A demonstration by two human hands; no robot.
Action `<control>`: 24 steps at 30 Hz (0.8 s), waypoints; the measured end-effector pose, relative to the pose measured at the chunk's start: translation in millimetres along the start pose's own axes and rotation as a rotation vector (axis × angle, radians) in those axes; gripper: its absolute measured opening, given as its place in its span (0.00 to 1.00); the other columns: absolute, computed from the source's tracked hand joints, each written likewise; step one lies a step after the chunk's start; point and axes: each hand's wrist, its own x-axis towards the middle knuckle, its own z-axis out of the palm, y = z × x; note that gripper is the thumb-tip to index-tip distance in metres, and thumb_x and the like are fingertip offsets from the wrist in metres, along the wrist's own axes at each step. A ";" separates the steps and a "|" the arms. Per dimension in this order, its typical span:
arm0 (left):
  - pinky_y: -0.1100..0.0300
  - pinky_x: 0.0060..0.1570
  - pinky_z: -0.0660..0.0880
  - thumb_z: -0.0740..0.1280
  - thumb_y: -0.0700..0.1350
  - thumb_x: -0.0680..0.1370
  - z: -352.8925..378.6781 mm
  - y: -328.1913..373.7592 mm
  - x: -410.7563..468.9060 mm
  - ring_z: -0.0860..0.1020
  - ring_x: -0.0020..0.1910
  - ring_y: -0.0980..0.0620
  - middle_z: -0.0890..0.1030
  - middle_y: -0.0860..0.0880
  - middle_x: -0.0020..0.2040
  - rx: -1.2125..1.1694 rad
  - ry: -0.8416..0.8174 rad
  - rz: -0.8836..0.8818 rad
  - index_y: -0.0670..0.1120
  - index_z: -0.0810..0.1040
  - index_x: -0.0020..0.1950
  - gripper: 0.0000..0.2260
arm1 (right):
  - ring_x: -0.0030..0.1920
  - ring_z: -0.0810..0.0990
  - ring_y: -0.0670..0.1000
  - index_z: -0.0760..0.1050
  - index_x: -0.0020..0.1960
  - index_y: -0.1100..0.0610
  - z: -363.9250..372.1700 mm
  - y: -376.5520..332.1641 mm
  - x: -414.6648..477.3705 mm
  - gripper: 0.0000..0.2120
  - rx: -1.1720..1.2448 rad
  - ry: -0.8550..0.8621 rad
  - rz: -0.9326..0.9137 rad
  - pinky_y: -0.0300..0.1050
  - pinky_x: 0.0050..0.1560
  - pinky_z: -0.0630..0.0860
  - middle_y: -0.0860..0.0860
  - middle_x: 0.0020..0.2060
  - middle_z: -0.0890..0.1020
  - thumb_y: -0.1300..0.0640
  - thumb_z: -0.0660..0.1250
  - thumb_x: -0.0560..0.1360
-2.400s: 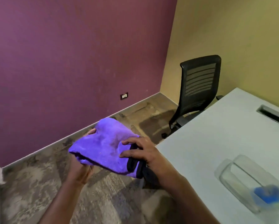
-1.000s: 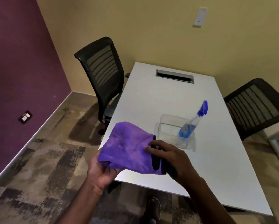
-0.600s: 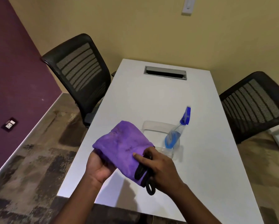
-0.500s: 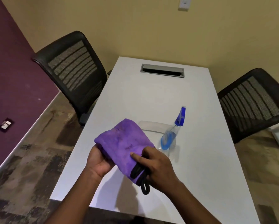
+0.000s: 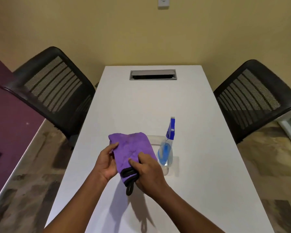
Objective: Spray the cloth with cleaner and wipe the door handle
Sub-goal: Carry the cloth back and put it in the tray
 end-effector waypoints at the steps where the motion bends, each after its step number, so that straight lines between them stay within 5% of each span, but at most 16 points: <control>1: 0.43 0.62 0.74 0.66 0.41 0.75 1.0 1.8 4.4 0.78 0.60 0.40 0.79 0.40 0.61 0.029 0.002 -0.004 0.41 0.73 0.69 0.22 | 0.33 0.75 0.54 0.82 0.50 0.58 2.3 0.4 2.2 0.14 -0.011 0.005 0.007 0.45 0.28 0.73 0.54 0.35 0.76 0.58 0.76 0.65; 8: 0.48 0.57 0.77 0.66 0.39 0.72 4.4 17.1 44.7 0.79 0.53 0.40 0.80 0.38 0.55 0.260 0.020 -0.068 0.38 0.74 0.62 0.18 | 0.37 0.78 0.53 0.79 0.54 0.58 18.3 4.4 8.2 0.19 -0.083 0.017 0.121 0.47 0.32 0.77 0.53 0.40 0.79 0.58 0.78 0.64; 14: 0.50 0.50 0.78 0.69 0.36 0.66 11.5 35.6 83.8 0.79 0.47 0.43 0.80 0.40 0.48 0.426 -0.012 -0.115 0.39 0.76 0.55 0.17 | 0.44 0.77 0.52 0.76 0.51 0.49 35.2 7.6 15.7 0.17 -0.182 -0.082 0.199 0.48 0.45 0.75 0.47 0.43 0.78 0.52 0.77 0.65; 18: 0.45 0.57 0.74 0.64 0.34 0.69 11.2 38.0 107.6 0.77 0.50 0.41 0.79 0.38 0.51 0.642 -0.039 -0.079 0.38 0.77 0.55 0.15 | 0.39 0.77 0.52 0.78 0.44 0.51 44.9 17.3 25.3 0.11 -0.201 -0.108 0.202 0.43 0.36 0.69 0.49 0.38 0.77 0.54 0.77 0.65; 24: 0.55 0.42 0.73 0.63 0.32 0.71 5.9 33.0 130.8 0.75 0.42 0.46 0.79 0.44 0.42 1.096 0.043 0.056 0.41 0.77 0.46 0.08 | 0.38 0.78 0.53 0.79 0.39 0.53 53.4 29.8 36.8 0.12 -0.238 -0.254 0.239 0.43 0.32 0.67 0.51 0.38 0.78 0.57 0.80 0.61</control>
